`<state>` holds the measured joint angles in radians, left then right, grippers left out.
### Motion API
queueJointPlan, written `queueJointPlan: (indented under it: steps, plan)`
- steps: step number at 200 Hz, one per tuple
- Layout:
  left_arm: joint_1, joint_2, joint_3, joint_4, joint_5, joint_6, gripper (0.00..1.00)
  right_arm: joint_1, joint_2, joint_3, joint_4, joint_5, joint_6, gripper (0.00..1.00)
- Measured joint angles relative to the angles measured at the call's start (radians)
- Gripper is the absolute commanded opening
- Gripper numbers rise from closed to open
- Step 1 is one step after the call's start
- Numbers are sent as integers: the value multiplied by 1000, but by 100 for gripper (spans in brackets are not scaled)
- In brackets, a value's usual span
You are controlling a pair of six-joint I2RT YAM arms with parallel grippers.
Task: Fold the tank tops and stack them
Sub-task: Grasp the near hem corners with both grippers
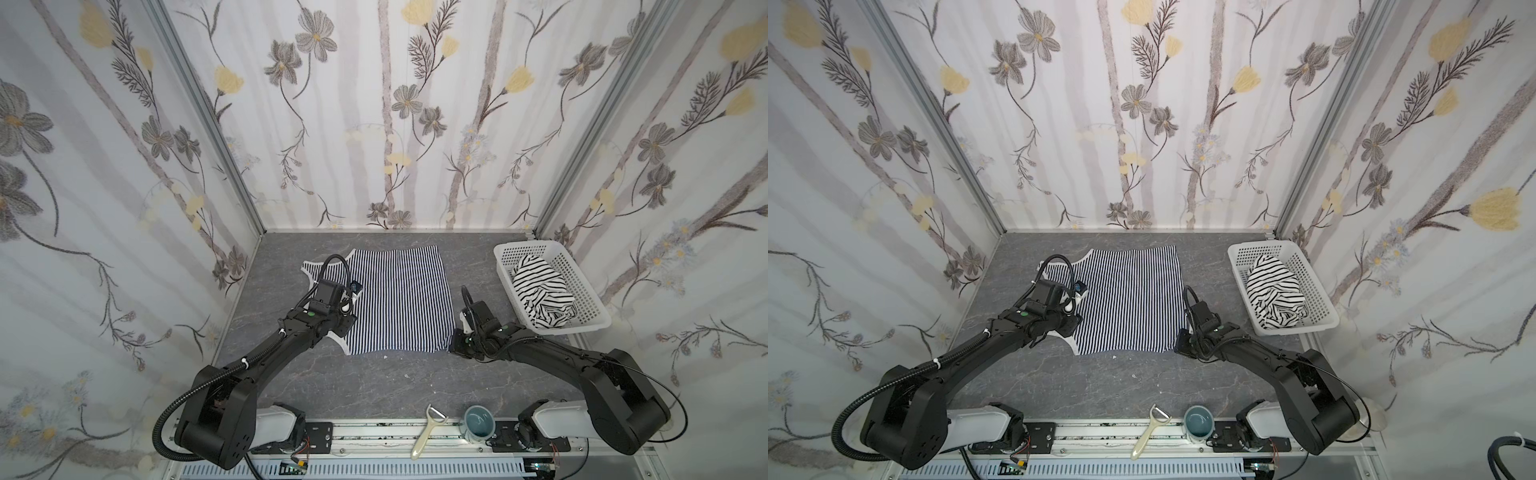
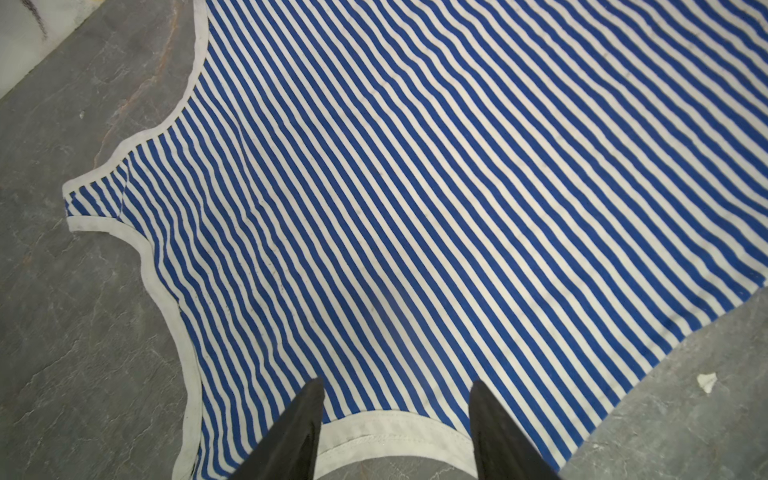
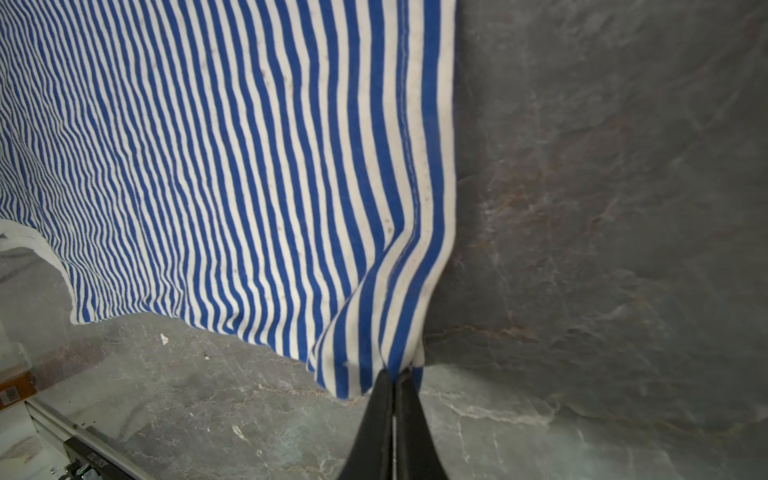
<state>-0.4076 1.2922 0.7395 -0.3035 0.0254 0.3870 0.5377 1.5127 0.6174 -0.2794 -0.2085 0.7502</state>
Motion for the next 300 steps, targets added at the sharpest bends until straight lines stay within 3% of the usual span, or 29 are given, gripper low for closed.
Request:
queueJointPlan:
  steps: [77,110,137,161,234,300]
  plan:
    - [-138,-24,-114,-76,27,113,50,2,-28,150,-121,34,-45,0]
    - [-150,-23,-121,-86,25,135,47,2,-28,180,-135,43,-55,0]
    - [-154,-23,-136,-87,8,156,52,2,-29,182,-153,50,-56,0]
    - [-154,-21,-149,-92,-7,167,46,2,-29,182,-165,50,-62,0]
    - [-155,13,-151,-93,-10,189,43,2,-29,183,-165,50,-63,0]
    - [-155,38,-151,-93,-10,203,19,-1,-30,195,-172,50,-63,0]
